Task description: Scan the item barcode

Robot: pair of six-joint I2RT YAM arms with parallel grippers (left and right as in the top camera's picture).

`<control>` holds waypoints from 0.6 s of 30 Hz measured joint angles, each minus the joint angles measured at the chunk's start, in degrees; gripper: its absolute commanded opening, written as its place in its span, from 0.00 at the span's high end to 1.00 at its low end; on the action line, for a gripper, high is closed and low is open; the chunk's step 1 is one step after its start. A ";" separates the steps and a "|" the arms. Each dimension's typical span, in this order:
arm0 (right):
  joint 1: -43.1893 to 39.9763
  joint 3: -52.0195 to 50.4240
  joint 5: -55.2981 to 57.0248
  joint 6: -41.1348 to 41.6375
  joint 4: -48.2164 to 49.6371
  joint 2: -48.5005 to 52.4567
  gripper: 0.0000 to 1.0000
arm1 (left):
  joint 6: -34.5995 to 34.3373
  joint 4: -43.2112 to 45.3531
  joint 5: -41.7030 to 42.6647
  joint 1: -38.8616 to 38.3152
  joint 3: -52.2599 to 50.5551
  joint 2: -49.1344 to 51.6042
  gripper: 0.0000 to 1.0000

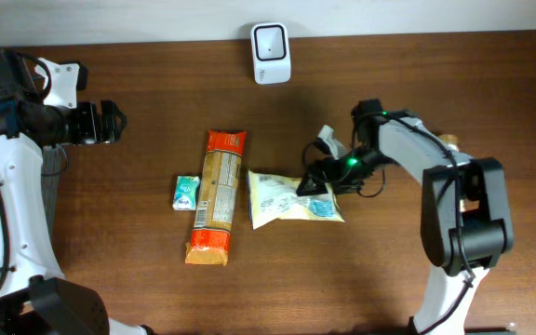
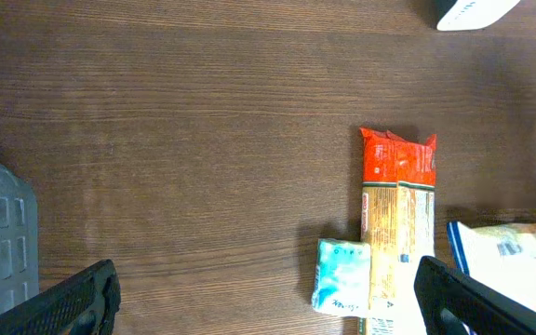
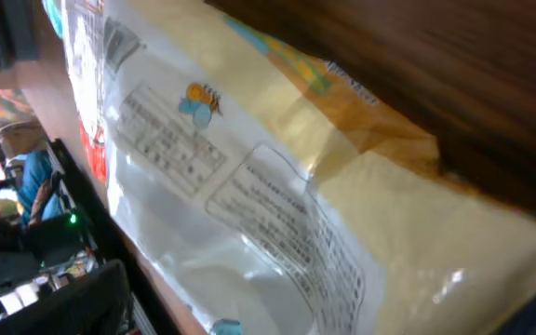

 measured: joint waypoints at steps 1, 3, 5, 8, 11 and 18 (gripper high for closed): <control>1.31 0.00 0.04 1.77 0.83 0.00 0.50 | 0.00 0.00 0.00 0.00 0.00 0.00 0.01; 3.78 -0.07 3.50 7.37 3.04 0.04 0.84 | 0.00 0.00 0.00 0.00 0.00 0.00 0.01; 4.72 -0.11 5.75 10.54 2.97 0.33 0.94 | 0.00 0.02 0.00 0.00 0.00 0.00 0.01; 4.70 -0.11 6.38 12.17 3.21 0.42 0.96 | 0.00 0.00 0.00 0.00 0.00 0.00 0.01; 4.61 -0.04 6.38 12.61 3.13 0.26 0.96 | 0.00 0.00 0.00 0.00 0.00 0.00 0.01; -2.21 2.99 -8.28 8.94 2.73 -20.57 0.96 | 0.00 0.00 0.00 0.00 0.00 0.00 0.01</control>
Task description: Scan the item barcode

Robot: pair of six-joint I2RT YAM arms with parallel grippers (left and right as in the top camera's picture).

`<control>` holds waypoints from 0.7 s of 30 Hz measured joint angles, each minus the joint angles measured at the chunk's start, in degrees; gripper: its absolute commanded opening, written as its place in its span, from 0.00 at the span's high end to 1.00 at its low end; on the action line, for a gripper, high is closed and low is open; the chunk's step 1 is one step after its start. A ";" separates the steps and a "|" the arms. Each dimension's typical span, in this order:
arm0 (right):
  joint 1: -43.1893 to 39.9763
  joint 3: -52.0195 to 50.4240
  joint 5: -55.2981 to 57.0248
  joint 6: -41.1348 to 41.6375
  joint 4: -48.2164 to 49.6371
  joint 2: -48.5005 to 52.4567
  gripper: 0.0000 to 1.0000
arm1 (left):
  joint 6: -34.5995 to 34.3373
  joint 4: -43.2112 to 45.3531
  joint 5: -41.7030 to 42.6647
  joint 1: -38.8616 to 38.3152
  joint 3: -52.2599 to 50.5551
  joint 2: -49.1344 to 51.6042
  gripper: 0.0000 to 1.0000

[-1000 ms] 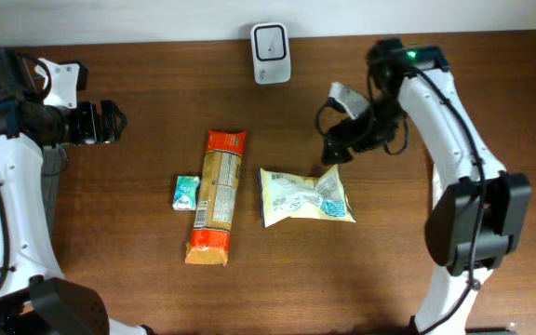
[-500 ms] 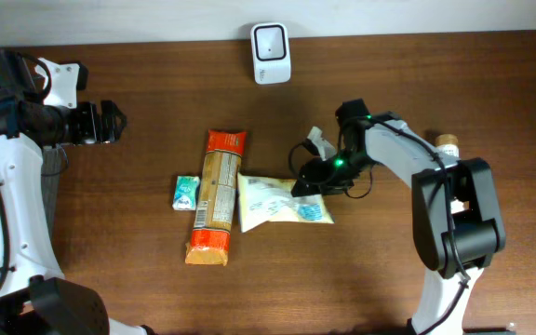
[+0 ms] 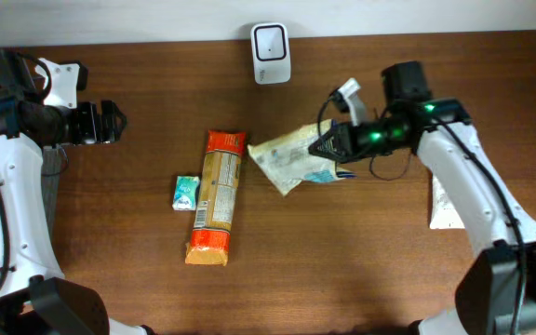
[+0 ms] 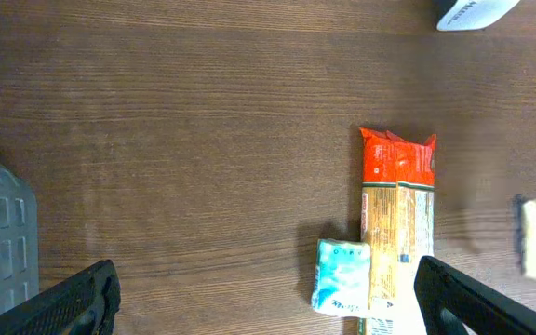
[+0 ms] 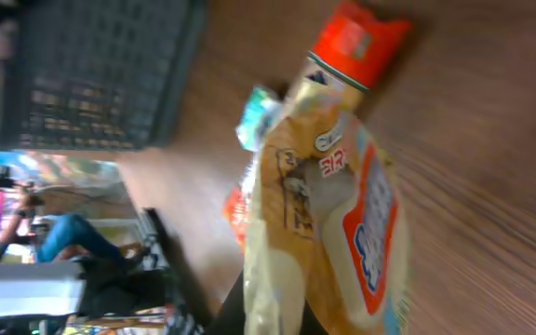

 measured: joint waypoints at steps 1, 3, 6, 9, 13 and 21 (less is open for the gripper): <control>-1.20 0.00 -3.65 -0.39 -0.22 -0.37 0.96 | 0.00 0.00 0.00 0.00 0.00 0.00 0.01; -1.64 0.00 -5.66 -0.46 -0.94 -0.37 0.96 | 0.00 0.00 0.00 0.00 0.00 0.00 0.01; -1.64 0.04 3.85 -0.52 -5.35 -0.33 0.96 | 0.00 0.00 0.00 0.00 0.00 0.00 0.01; -1.64 0.28 13.27 -0.66 -6.71 3.87 0.50 | 0.00 -0.04 0.00 0.00 0.00 0.00 0.01; -1.64 0.37 21.86 -1.03 -7.80 14.21 0.17 | 0.00 0.02 0.00 0.00 0.00 0.00 0.01; -1.03 10.43 31.45 8.81 -22.80 14.64 0.01 | 0.00 0.00 -0.02 0.00 0.00 0.00 0.01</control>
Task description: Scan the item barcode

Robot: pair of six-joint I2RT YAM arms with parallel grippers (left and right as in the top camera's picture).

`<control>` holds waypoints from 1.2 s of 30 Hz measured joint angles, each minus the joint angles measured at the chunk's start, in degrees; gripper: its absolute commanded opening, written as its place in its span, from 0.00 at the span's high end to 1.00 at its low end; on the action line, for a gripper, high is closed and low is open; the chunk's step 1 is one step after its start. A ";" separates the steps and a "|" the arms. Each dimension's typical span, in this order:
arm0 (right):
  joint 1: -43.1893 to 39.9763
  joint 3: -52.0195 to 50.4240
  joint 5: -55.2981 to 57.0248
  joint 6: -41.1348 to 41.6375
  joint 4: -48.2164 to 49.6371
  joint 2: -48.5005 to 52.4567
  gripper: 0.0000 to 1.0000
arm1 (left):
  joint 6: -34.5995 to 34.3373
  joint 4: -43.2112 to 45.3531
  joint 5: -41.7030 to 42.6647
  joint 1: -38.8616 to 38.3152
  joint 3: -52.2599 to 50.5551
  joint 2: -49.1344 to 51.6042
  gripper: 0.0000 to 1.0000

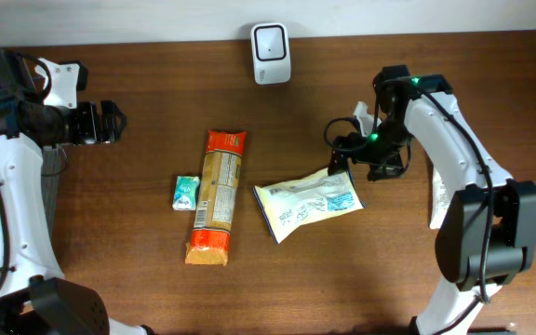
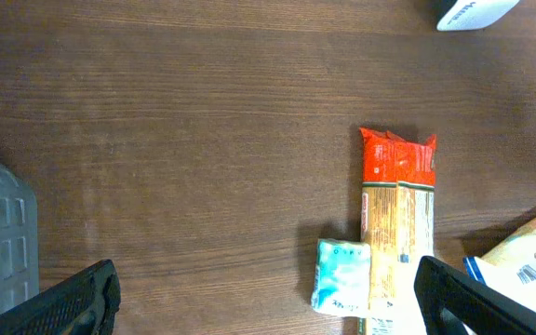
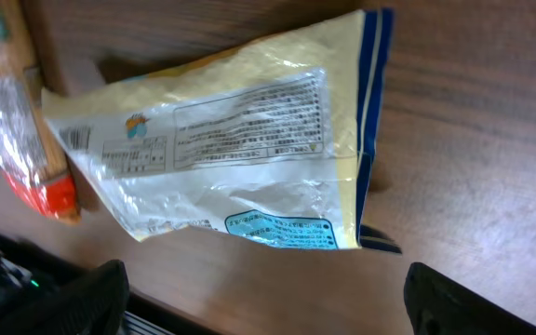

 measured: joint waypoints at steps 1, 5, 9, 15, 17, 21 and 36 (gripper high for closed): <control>1.14 -2.16 1.20 2.71 1.53 -0.04 0.01 | 0.00 0.00 0.00 0.00 0.00 0.00 0.01; 6.14 -14.05 3.37 9.46 14.71 -0.04 0.01 | 0.00 0.07 0.00 0.00 0.00 0.00 0.01; 6.43 -21.11 4.46 10.69 24.52 -1.51 0.29 | 0.00 0.02 0.02 0.00 0.00 0.00 0.01; 7.19 -22.56 3.06 7.72 27.12 -1.33 0.34 | 0.00 0.00 0.02 0.00 0.00 0.00 0.01; 7.67 -21.44 2.69 5.88 25.16 -1.20 0.21 | 0.00 0.02 0.00 0.00 0.00 0.00 0.01; 9.25 -3.56 7.63 1.88 10.62 -0.02 0.19 | 0.00 -0.09 0.02 0.00 0.00 0.00 0.01; 20.33 -2.82 21.64 5.86 9.53 8.92 0.20 | 0.00 0.00 0.02 0.00 0.00 0.00 0.01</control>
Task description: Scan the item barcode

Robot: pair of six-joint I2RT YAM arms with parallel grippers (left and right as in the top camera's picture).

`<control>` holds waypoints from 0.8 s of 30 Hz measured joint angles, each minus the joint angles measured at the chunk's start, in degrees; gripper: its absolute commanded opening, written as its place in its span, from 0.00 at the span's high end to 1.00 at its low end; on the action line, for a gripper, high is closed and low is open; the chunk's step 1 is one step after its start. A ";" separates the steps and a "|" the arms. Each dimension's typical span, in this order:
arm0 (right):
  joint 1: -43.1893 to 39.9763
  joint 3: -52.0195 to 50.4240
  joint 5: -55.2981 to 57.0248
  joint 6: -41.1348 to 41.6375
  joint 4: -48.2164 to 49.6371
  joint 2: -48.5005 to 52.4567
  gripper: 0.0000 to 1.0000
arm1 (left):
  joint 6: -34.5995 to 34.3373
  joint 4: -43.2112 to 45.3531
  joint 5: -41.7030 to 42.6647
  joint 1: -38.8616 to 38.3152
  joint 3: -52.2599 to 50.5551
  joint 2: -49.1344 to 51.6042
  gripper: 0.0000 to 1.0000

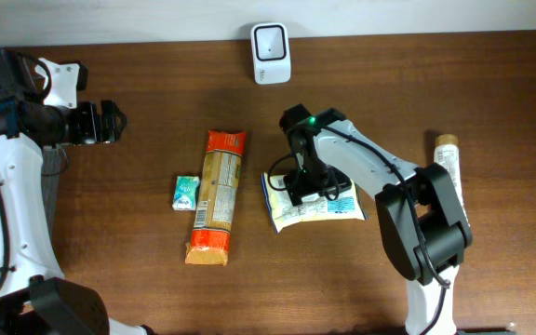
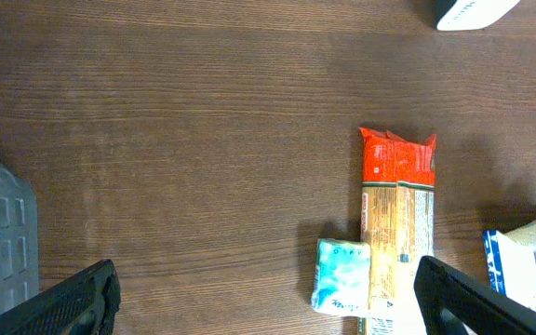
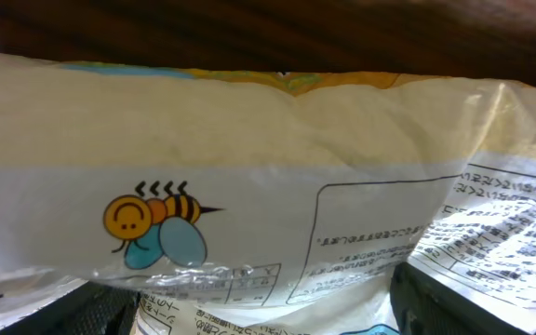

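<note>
The white scanner (image 1: 271, 40) stands at the table's far edge. A yellow-white snack bag (image 1: 316, 200) lies flat at the middle, printed back up. My right gripper (image 1: 301, 186) is down on its left half. In the right wrist view the bag (image 3: 277, 140) fills the frame and lies between the wide-apart fingers of the right gripper (image 3: 263, 302), which is open. My left gripper (image 1: 102, 123) hovers open at the far left, with nothing between its fingers (image 2: 73, 298).
An orange-ended pasta pack (image 1: 220, 195) and a small teal packet (image 1: 185, 193) lie left of the bag. A tan tube (image 1: 449, 163) lies at the right. A grey crate sits at the left edge.
My right gripper was open off the bag's right end; now it is low over the bag's left half. The bag has turned slightly on the table. The left arm has not moved.
My right gripper was first at the bag on the table beside the pasta pack. Then it held the bag in the air near the scanner. Then the bag lay on the table with the gripper open beside it. Now the gripper straddles it.
</note>
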 measured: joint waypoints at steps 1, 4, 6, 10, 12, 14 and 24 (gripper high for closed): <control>-0.13 0.50 0.72 0.07 -0.76 0.17 0.20 | 0.00 0.00 0.00 0.00 0.00 0.00 0.01; -0.52 2.69 5.07 1.33 -4.17 1.20 0.13 | 0.00 0.00 0.00 0.00 0.00 0.00 0.01; -1.18 4.33 8.90 1.97 -6.80 1.14 0.00 | 0.00 -0.02 0.00 0.00 0.00 0.00 0.01; -3.50 6.25 12.07 -0.48 -8.20 -2.91 0.01 | 0.00 -0.02 0.00 0.00 0.00 0.00 0.01; -6.38 5.18 9.97 -5.84 -5.31 -3.08 0.01 | 0.00 0.02 0.00 0.00 0.00 0.00 0.01; -10.40 1.11 7.82 -8.52 -1.14 -3.02 0.01 | 0.00 -0.07 0.00 0.00 0.00 0.00 0.01; -13.90 -13.70 -9.07 -8.83 18.71 -6.91 0.85 | 0.00 0.00 0.00 0.00 0.00 0.00 0.01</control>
